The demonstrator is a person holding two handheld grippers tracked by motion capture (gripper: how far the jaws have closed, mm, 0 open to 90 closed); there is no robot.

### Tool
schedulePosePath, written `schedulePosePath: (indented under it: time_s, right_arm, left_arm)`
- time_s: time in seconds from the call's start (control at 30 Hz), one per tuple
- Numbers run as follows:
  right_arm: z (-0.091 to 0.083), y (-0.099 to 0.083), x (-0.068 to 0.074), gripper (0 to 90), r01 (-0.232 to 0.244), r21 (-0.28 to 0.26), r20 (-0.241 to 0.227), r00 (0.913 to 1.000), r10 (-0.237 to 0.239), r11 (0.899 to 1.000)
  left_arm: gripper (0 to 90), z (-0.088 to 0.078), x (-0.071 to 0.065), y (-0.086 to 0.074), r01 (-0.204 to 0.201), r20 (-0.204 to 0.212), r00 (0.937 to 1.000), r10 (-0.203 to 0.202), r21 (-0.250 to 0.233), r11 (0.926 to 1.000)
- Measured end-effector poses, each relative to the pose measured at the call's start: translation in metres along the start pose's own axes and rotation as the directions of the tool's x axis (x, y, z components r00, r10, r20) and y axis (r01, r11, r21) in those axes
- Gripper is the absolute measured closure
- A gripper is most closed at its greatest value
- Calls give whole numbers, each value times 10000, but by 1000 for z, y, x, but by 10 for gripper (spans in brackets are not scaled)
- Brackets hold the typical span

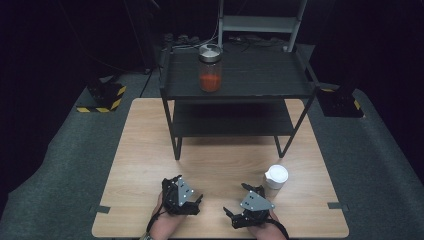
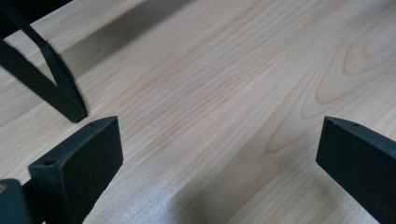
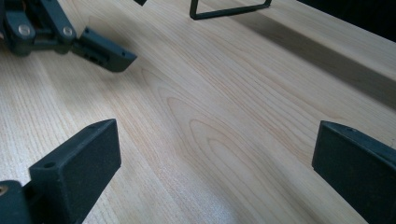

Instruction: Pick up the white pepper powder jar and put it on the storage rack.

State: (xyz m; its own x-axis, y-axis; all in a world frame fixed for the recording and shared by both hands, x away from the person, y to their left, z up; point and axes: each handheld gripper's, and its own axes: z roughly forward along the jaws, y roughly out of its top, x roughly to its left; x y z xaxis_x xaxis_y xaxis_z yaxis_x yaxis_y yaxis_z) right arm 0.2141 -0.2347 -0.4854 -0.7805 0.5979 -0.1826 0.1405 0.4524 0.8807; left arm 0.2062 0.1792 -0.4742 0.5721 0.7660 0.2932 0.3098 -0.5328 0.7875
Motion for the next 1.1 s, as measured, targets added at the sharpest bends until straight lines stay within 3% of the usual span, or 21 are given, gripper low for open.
schedulePosePath:
  time_s: [0.2,0.33,0.77,1.1]
  right_arm:
    - [-1,-1,1,2,110,-44,-3,9999,-110,9999]
    - [-1,-1,-1,3,80,-56,-77,9999,-80,10000]
    - [0,-2,-4,2,6,-215,-203,9998,-11,9998]
    - [-10,1,-1,0,-43,-844,-144,9999,31,9964]
  left_arm:
    - [9,0,2,0,65,83,9999,-65,17,10000]
    - [9,1,1,2,-250,178,9995,249,87,9996]
    - [9,3,-4,5,-595,209,9980,591,167,9981]
    - [9,3,-3,5,-678,272,9974,674,136,9976]
